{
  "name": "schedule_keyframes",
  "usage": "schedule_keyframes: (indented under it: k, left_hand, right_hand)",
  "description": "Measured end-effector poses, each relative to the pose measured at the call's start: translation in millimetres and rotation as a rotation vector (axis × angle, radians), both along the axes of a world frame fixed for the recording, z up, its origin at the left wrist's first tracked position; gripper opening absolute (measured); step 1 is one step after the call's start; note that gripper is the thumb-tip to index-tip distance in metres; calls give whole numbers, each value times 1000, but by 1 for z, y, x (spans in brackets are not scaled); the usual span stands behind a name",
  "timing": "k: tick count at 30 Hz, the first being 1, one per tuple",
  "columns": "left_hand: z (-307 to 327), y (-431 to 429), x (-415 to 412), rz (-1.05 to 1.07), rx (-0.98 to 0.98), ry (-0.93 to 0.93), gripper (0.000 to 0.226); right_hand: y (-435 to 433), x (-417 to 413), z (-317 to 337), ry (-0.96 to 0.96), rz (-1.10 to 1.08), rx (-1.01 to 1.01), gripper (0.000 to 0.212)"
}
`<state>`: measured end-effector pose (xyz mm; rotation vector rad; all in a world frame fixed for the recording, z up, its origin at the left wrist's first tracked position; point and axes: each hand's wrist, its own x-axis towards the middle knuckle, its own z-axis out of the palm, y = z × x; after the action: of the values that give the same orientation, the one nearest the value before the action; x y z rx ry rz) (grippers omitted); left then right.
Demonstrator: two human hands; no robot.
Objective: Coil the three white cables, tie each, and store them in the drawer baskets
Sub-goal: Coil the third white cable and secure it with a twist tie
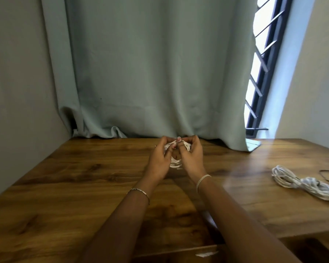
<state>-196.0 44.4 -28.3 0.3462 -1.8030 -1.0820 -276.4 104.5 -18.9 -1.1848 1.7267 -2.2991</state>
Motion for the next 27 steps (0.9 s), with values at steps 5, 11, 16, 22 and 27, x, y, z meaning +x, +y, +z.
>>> schedule_keyframes:
  k: [5,11,16,22,27]
  left_hand:
    - [-6,29,-14,-4,-112,-89,32]
    - [-11,65,-29,-24,-358,-181,32]
    - [-6,98,-48,-46,-329,-206,18]
    - [-13,132,-83,-108,-295,-252,12]
    - [-26,148,-119,-120,-208,-287,13]
  right_hand:
    - [41,-16,-4,102,-82,73,12]
    - [84,-31,-9,-71,-73,102,12]
    - [115,-47,-6,-182,-83,43,14]
    - [155,-84,-11,-259,-114,82,21]
    - [197,-132,-9,-221,-160,269,27]
